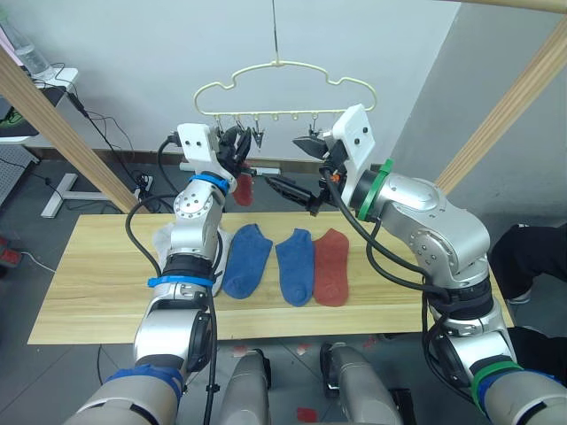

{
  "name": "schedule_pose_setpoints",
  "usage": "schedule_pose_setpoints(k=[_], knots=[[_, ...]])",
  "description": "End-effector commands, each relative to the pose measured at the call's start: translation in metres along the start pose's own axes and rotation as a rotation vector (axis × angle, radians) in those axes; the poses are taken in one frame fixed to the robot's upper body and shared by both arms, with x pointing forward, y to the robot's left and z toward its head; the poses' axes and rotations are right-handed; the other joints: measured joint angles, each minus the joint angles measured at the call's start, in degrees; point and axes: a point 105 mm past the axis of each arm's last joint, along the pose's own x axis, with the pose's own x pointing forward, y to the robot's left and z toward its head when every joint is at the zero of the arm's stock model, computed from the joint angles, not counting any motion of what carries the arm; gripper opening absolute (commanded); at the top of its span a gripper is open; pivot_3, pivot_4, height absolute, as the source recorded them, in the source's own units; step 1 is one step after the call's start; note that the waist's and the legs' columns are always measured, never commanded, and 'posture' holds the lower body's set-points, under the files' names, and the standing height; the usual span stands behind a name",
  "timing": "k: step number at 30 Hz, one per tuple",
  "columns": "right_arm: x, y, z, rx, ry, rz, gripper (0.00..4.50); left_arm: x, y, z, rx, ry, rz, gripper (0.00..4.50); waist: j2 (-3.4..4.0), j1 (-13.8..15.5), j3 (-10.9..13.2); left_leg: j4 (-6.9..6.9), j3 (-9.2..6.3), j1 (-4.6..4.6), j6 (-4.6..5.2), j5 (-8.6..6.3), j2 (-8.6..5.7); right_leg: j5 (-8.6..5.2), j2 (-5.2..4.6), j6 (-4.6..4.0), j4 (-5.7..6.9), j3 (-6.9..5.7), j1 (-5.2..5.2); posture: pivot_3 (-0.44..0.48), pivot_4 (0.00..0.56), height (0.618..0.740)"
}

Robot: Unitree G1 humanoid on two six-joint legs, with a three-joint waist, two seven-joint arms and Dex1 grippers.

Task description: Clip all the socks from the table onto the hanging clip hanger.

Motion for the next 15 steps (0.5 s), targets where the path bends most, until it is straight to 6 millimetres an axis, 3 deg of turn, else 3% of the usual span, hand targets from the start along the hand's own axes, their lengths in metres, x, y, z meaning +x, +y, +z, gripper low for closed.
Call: schedule_pose_setpoints(k=[1,8,15], knots=[[-0.0005,0.0013,0.0132,-0.033,-0.042,0.004,4.5,0.0037,0.0005,0.0171,0.02,-0.066,0.001,1.24,0.0,0.0,0.0,0.0,0.0,0.0,0.0,0.0,0.0,0.0,0.0,0.0,0.0,0.0,0.0,-0.069,0.244,0.74],[-0.0001,0.0016,0.0124,-0.032,-0.041,0.004,4.5,0.004,0.0011,0.0181,0.019,-0.071,0.002,1.24,0.0,0.0,0.0,0.0,0.0,0.0,0.0,0.0,0.0,0.01,0.0,-0.01,0.0,0.0,0.0,-0.068,0.242,0.74],[-0.0008,0.0011,0.0091,-0.026,-0.033,0.0,4.5,0.0001,0.0019,0.0176,0.024,-0.067,0.0,0.13,0.0,0.0,0.0,0.0,0.0,0.0,0.0,0.0,0.0,0.01,0.0,-0.01,0.01,0.0,0.0,-0.065,0.242,0.74]])
